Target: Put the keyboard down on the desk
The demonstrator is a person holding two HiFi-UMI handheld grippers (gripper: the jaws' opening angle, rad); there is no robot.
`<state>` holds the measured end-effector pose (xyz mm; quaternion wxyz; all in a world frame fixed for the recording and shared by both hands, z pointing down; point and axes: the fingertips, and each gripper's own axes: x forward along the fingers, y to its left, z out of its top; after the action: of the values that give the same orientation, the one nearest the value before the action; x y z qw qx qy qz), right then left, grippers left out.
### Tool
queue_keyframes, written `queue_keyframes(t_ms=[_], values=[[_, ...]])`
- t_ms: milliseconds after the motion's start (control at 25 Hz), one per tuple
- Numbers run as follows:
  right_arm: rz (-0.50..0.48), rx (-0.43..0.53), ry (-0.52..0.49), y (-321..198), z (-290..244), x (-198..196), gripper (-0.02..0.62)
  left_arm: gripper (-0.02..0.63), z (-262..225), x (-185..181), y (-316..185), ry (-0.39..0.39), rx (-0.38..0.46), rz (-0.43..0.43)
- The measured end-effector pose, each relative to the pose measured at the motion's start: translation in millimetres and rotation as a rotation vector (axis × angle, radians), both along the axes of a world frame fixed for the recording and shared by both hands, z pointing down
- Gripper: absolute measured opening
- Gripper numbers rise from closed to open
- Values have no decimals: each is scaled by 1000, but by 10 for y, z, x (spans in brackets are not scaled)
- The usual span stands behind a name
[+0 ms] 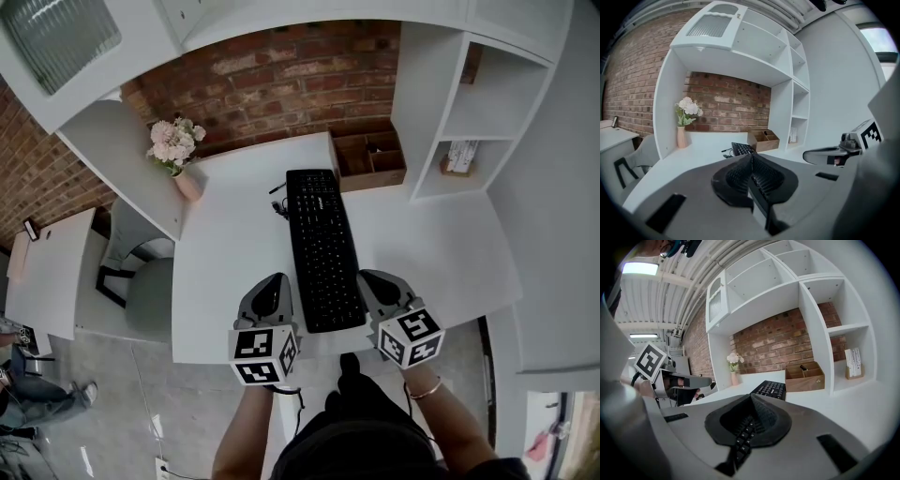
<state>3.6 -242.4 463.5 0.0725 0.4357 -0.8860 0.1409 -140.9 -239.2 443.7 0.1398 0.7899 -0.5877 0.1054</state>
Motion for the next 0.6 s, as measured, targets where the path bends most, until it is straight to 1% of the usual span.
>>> queue_keyframes(t_ms=[320, 600], values=[[5, 23, 0, 170, -77, 8, 5, 11, -11, -95, 222, 12, 8, -22], [15, 39, 3, 211, -132, 63, 5, 11, 0, -156, 288, 21, 4, -45]])
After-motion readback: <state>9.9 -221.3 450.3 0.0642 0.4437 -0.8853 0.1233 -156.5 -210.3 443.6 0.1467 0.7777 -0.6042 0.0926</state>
